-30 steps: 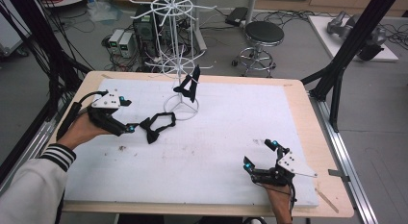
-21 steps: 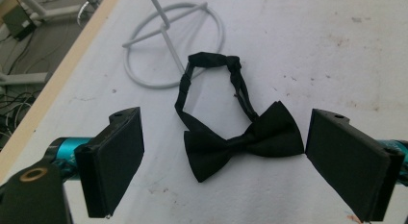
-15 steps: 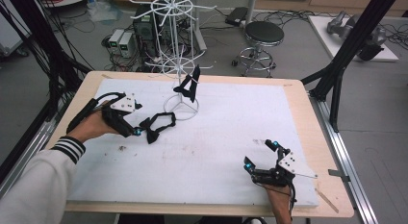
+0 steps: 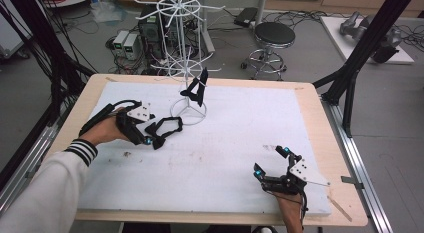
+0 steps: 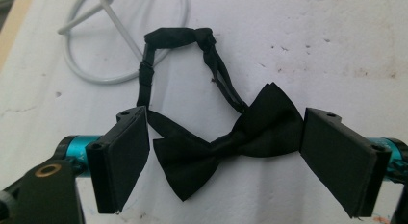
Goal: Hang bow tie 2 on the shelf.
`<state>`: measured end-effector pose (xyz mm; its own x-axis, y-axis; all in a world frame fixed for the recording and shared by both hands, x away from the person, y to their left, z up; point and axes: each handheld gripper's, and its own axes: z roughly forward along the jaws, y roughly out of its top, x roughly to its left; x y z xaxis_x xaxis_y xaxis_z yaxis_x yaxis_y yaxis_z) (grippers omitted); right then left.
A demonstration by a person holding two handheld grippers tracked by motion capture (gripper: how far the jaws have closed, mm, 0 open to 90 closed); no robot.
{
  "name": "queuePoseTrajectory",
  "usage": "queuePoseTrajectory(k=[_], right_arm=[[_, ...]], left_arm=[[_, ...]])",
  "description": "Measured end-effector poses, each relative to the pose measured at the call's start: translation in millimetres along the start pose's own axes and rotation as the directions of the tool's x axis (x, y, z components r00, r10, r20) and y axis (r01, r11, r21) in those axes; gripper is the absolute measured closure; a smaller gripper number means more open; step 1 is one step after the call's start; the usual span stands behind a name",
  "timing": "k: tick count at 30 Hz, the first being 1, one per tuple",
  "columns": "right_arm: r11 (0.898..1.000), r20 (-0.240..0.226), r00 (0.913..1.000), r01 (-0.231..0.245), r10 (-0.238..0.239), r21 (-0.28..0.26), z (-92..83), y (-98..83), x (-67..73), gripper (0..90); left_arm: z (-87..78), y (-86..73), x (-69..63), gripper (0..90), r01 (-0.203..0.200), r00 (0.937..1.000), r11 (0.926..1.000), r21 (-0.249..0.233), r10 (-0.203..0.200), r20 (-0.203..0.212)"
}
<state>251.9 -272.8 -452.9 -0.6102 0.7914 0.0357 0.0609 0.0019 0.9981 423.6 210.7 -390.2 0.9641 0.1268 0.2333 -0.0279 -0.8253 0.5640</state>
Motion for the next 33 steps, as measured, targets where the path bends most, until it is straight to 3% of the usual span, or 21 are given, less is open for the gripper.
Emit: queuePoseTrajectory(k=[3,6,17,33], right_arm=[[1.0,0.001,1.0,-0.002,0.002,-0.002,0.1,-0.1,-0.2,1.0],[1.0,0.0,1.0,-0.003,0.003,-0.001,-0.1,0.0,-0.3,1.0],[1.0,0.002,0.9999,-0.012,0.012,0.0,-0.4,-0.1,0.0,1.0],[1.0,0.005,1.0,-0.007,0.007,-0.003,-0.2,-0.1,-0.2,1.0]], left_arm=[[5.5,-0.6,0.7,20.7,-0.037,0.9991,0.9992,0.018,0.036,0.024],[11.2,-1.7,0.6,21.6,-0.04,0.9983,0.9986,0.033,0.038,0.045],[23.4,-5.7,1.1,25.9,-0.029,0.998,0.9977,0.061,0.025,0.058],[23.2,-7.9,3.2,42.7,-0.077,0.9957,0.9871,0.14,0.069,0.062]])
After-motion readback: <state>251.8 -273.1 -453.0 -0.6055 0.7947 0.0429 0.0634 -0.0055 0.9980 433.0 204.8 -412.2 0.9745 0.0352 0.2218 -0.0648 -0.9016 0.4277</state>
